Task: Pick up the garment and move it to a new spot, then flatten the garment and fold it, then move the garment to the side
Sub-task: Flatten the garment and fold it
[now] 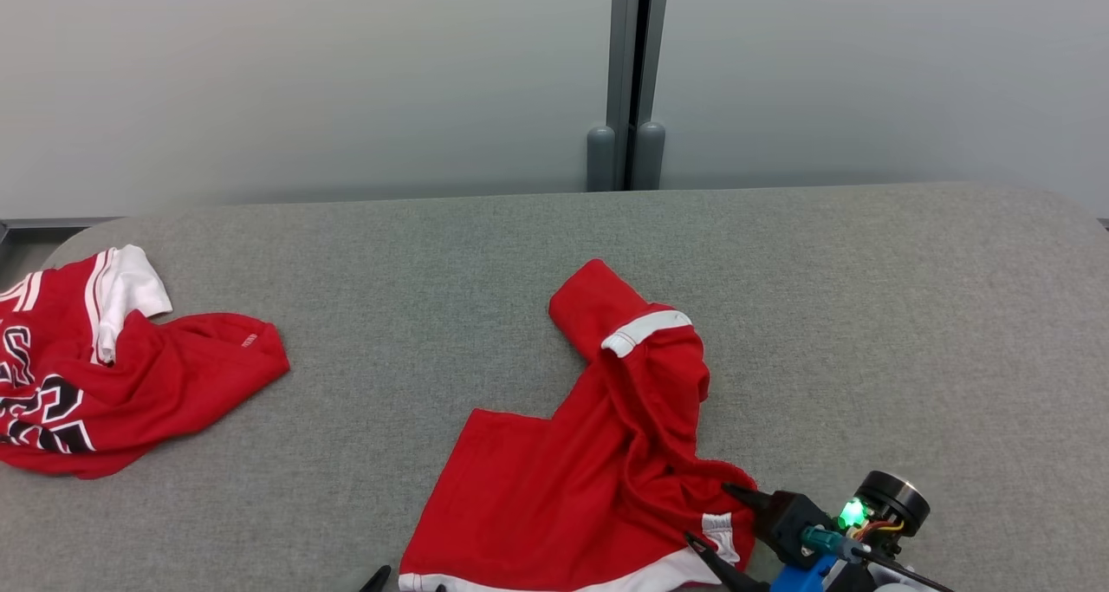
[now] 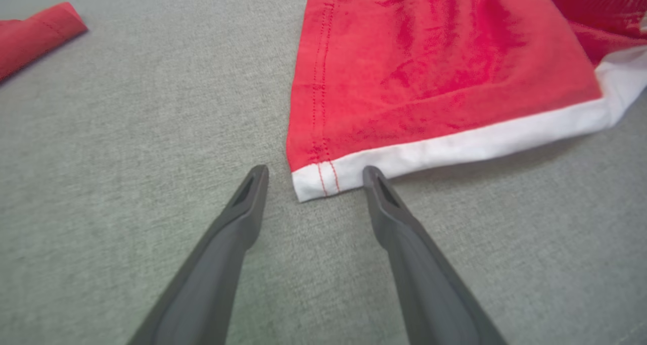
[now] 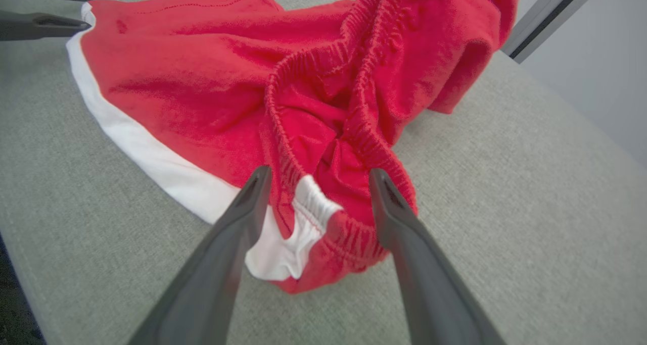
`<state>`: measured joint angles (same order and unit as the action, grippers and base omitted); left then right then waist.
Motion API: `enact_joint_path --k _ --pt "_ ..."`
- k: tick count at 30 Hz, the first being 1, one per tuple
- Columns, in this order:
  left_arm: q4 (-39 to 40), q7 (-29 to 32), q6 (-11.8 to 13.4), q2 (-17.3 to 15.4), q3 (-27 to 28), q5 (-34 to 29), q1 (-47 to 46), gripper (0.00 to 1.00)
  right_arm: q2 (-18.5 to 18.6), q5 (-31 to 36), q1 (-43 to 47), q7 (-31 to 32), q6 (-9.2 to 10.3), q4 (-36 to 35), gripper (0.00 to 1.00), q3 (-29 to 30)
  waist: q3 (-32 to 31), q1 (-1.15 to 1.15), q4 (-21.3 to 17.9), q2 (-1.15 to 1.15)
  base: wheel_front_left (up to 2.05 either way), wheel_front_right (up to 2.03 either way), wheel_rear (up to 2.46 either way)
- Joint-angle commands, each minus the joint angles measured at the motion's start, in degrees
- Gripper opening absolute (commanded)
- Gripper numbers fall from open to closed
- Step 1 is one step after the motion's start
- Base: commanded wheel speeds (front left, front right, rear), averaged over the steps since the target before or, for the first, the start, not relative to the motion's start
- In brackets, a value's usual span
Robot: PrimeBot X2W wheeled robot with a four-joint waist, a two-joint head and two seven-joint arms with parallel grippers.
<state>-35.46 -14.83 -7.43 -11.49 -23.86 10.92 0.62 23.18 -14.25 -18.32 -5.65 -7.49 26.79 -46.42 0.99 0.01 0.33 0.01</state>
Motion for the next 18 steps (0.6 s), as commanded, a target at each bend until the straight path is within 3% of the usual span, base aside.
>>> enact_joint_path --k 1,12,13,14,15,17,18 --pt "-0.98 -0.25 -0.03 -0.11 -1.12 0.75 -1.69 1.00 0.62 -1.20 -1.51 0.73 -0.01 0.72 1.00 -1.61 0.07 -0.01 0.04 -0.01 0.00 0.00 0.00" --pt "-4.67 -0.35 -0.04 0.44 -6.10 4.43 -5.15 1.00 2.22 -5.85 -4.98 3.53 -0.01 3.79 1.00 -9.21 0.51 -0.01 0.20 -0.01 0.00 0.00 0.00" --pt "-4.94 -0.36 -0.04 0.57 -6.41 4.90 -5.52 1.00 2.35 -6.36 -5.26 3.69 -0.01 3.84 0.84 -9.89 0.54 -0.01 0.24 -0.01 0.00 0.00 0.00" --pt "-5.29 -0.37 -0.04 0.79 -6.94 5.56 -5.83 0.74 2.53 -6.87 -5.52 3.61 -0.01 3.78 0.30 -10.42 0.56 -0.01 0.28 -0.01 0.00 0.00 0.00" --pt "-5.70 -0.37 -0.04 0.98 -7.35 6.21 -6.08 0.48 2.74 -7.50 -5.64 3.91 -0.01 3.76 0.00 -11.28 0.56 -0.01 0.31 -0.01 0.00 0.00 0.00" --pt "-6.50 -0.34 -0.04 1.22 -7.90 7.14 -6.70 0.01 3.21 -8.56 -6.01 4.12 -0.01 3.64 0.00 -12.38 0.56 -0.01 0.28 -0.01 0.00 0.00 0.00" --pt "-6.83 -0.35 -0.04 1.57 -8.27 7.92 -7.22 0.00 3.55 -9.66 -6.53 3.32 -0.01 3.27 0.00 -12.95 0.53 -0.01 0.18 -0.01 0.00 0.00 0.00"
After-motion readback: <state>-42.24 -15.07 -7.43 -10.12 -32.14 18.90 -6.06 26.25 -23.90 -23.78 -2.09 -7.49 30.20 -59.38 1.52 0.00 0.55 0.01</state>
